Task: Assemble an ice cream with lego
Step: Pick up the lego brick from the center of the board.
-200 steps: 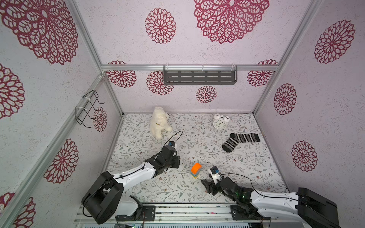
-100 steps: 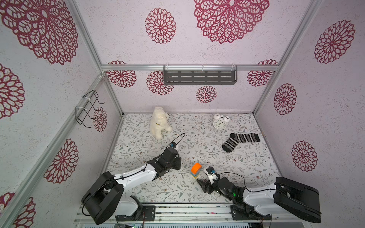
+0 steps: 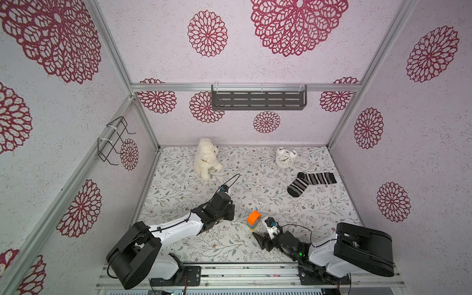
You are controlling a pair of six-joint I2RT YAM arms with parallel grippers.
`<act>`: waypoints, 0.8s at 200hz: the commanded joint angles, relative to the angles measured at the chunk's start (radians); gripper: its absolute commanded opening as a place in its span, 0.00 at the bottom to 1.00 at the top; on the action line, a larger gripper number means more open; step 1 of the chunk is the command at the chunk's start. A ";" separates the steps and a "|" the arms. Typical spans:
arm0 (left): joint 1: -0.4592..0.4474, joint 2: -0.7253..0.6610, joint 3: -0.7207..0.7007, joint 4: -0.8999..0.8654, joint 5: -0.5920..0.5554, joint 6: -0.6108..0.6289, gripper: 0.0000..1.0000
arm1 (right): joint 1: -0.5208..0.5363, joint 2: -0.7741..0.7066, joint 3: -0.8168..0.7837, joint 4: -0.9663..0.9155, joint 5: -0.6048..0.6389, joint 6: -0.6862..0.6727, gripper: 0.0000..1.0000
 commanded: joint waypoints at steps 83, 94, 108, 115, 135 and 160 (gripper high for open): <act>-0.019 0.021 0.027 0.013 -0.025 0.005 0.00 | 0.028 0.189 0.025 0.258 0.090 0.038 0.79; -0.019 0.021 0.026 0.013 -0.025 0.005 0.00 | 0.027 0.195 0.028 0.261 0.097 0.035 0.79; -0.019 0.021 0.026 0.013 -0.026 0.008 0.00 | 0.028 0.202 0.029 0.267 0.104 0.032 0.79; -0.019 0.022 0.026 0.013 -0.025 0.008 0.00 | 0.027 0.206 0.031 0.270 0.105 0.031 0.79; -0.019 0.024 0.026 0.013 -0.027 0.010 0.00 | 0.026 0.224 0.039 0.280 0.107 0.030 0.79; -0.019 0.026 0.023 0.015 -0.028 0.009 0.00 | 0.025 0.267 0.048 0.319 0.103 0.026 0.79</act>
